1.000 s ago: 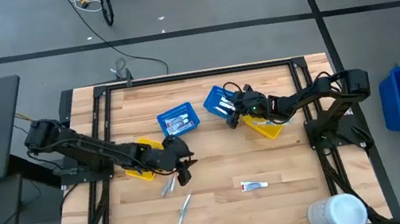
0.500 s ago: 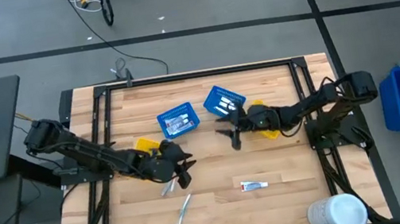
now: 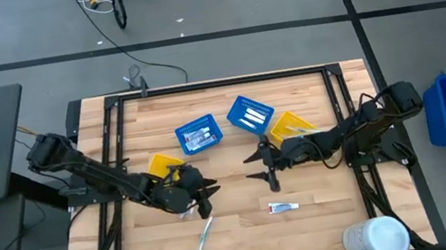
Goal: Pick & Place Travel size toiletries
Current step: Put the red toothbrush into the right yellow bin
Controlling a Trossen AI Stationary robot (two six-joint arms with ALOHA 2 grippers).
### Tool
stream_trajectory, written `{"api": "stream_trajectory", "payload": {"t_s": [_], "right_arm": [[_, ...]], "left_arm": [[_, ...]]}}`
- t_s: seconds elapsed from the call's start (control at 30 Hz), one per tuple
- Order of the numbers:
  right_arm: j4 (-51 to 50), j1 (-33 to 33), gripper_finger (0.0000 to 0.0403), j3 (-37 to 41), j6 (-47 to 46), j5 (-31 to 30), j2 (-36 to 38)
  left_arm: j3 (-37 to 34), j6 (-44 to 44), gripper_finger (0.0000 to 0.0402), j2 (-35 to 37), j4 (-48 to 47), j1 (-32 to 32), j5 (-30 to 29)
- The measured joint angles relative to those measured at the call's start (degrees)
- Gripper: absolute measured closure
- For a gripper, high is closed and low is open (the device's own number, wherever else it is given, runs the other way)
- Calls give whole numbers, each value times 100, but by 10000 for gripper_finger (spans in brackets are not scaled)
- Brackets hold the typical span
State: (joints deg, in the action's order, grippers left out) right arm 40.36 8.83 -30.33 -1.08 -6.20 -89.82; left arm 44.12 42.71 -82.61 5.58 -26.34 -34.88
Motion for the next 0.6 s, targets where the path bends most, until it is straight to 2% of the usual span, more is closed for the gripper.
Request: {"api": "stream_trajectory", "payload": {"t_s": [0.13,0.27,0.43,0.6], "right_arm": [[-15,137,157,0,-133,-2,0],[-74,213,150,1,-251,-17,-2],[-138,284,152,2,-460,-17,-2],[-228,349,164,2,-466,-17,-4]], "left_arm": [[47,79,306,-168,32,-96,-5],[366,18,326,-661,-17,-146,124],[778,-381,348,-1122,-357,-149,759],[804,-468,348,-1222,-768,-92,476]]}}
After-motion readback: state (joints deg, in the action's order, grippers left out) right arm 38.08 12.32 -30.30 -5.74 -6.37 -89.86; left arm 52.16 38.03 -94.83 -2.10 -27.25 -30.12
